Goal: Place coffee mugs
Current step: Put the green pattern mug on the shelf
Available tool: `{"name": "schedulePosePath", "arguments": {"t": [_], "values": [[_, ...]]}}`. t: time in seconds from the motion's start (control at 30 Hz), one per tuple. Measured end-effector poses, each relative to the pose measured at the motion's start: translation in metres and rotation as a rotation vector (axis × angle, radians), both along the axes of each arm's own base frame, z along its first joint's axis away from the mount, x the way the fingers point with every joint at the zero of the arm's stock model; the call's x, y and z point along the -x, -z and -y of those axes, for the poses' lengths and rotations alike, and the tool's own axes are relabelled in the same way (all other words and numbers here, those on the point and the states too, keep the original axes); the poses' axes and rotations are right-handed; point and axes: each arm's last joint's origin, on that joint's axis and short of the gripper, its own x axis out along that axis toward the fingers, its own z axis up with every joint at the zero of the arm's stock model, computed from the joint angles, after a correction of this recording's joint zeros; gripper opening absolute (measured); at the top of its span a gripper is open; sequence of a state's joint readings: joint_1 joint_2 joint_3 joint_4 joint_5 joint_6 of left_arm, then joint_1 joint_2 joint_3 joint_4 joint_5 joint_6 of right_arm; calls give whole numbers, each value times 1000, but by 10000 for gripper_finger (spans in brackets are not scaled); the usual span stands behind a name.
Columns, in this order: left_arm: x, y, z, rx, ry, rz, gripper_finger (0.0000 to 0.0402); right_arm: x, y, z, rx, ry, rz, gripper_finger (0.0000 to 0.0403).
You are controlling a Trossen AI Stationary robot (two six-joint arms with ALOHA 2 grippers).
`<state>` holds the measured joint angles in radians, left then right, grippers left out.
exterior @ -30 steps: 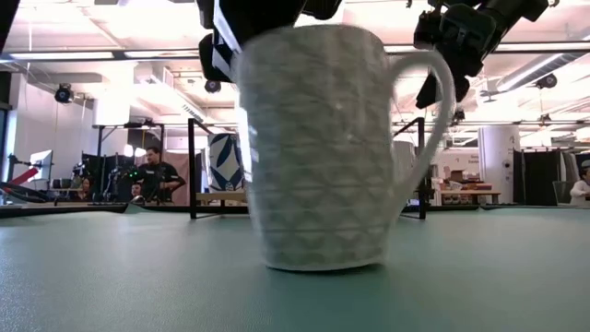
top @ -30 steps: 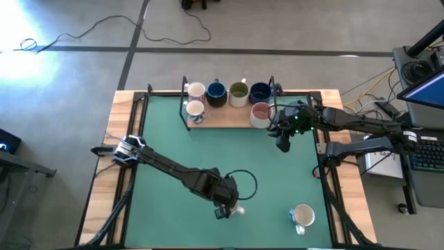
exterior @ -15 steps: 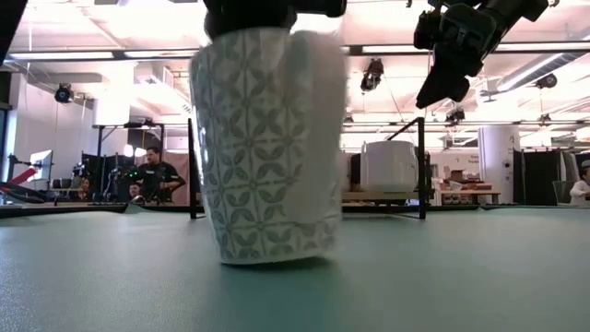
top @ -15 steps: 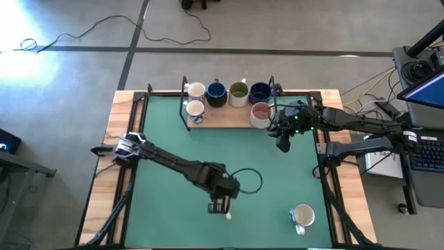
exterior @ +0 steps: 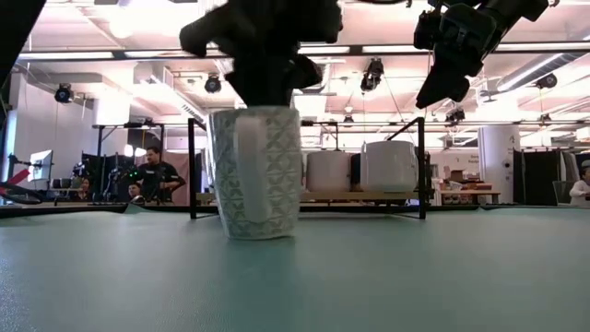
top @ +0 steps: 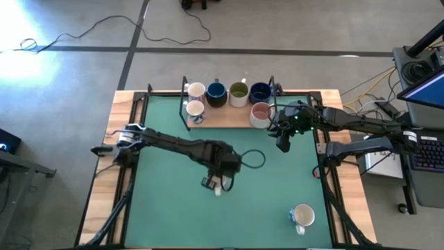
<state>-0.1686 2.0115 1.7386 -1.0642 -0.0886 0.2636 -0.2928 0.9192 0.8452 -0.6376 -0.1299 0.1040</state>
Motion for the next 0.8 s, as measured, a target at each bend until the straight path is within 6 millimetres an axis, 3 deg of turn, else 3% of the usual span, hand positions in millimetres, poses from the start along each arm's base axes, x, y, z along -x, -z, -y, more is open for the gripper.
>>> {"name": "schedulePosePath", "arguments": {"t": [0.17, 0.53, 0.8], "values": [[5, -3, -30, -124, 125, -75, 7, 0, 0, 0, 0, 0, 0, 89], [11, -2, -93, -214, 512, -207, 7, 0, 0, 0, 0, 0, 0, 89], [8, -3, -103, -182, 657, -161, 14, 0, 0, 0, 0, 0, 0, 89]]}}
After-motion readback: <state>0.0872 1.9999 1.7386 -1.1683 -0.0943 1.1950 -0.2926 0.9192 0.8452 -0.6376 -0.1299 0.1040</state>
